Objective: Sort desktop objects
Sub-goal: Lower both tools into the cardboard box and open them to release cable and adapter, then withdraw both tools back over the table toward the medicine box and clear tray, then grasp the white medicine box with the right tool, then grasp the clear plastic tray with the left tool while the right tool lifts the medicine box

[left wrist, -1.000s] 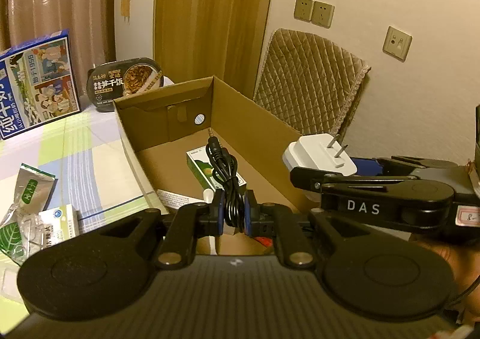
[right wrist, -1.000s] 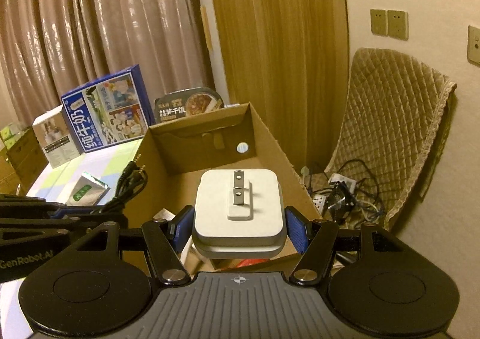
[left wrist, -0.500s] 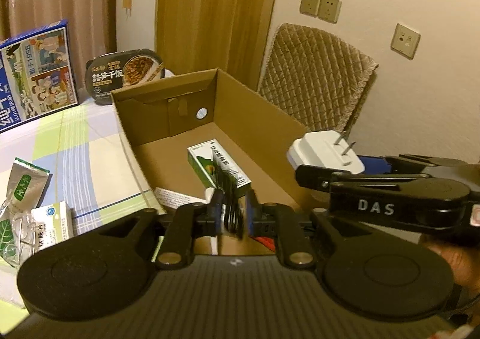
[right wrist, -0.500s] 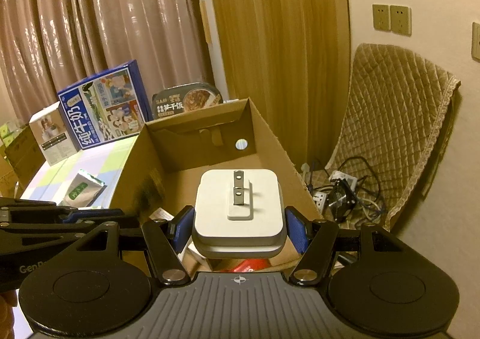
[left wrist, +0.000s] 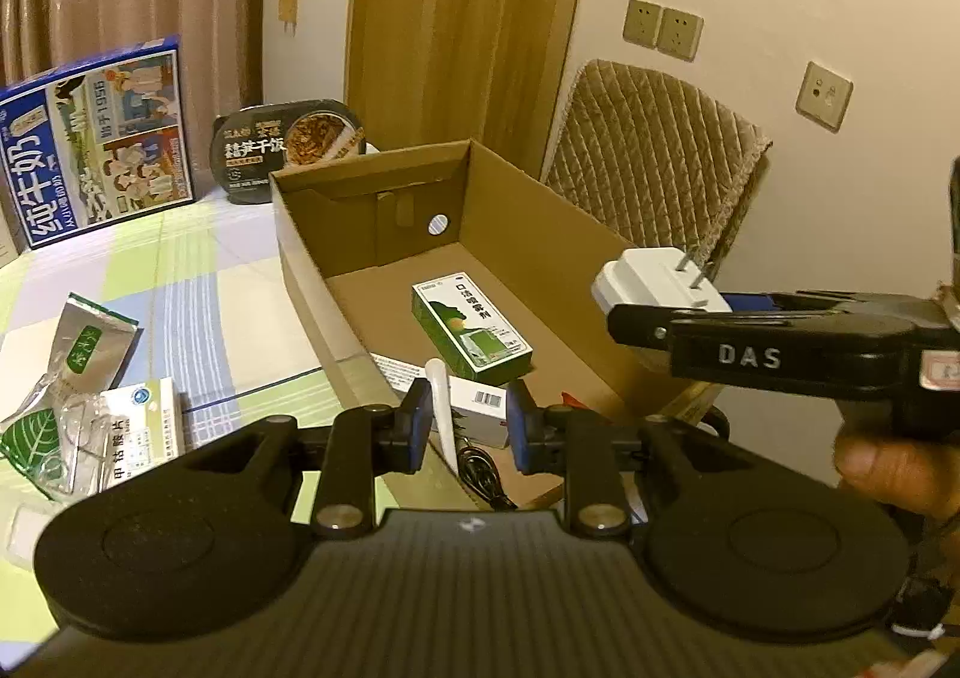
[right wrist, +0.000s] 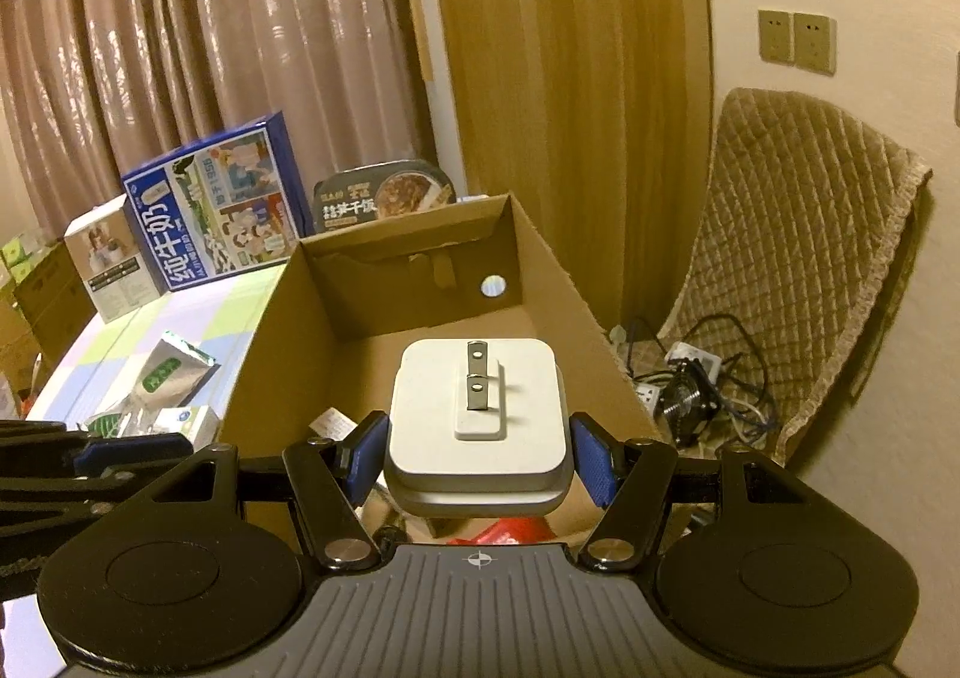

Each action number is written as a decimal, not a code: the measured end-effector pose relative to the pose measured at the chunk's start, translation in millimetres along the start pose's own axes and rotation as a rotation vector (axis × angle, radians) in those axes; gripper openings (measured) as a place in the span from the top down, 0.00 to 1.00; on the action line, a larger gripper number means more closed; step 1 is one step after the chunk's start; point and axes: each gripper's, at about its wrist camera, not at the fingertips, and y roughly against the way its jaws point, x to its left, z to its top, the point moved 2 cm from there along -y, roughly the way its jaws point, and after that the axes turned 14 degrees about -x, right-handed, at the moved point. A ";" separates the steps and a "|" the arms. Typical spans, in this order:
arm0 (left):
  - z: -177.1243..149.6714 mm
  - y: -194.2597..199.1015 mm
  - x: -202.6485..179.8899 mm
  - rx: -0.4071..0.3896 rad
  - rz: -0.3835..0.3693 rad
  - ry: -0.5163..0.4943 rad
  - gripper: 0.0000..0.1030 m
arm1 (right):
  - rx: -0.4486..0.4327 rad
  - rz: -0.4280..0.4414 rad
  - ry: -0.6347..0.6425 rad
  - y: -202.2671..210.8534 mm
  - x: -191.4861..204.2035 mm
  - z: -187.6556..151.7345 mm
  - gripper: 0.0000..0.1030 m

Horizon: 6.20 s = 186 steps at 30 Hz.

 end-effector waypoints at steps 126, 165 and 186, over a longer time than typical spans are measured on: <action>-105.1 16.1 292.5 0.198 0.274 -0.132 0.01 | 0.163 0.301 0.167 -156.7 247.0 -131.5 0.06; -164.5 102.9 160.4 0.132 0.301 -0.090 0.10 | 0.152 0.176 0.201 21.4 152.4 -169.7 0.08; -151.7 110.7 153.9 0.114 0.282 -0.069 0.13 | 0.152 0.177 0.215 28.9 159.5 -173.7 0.31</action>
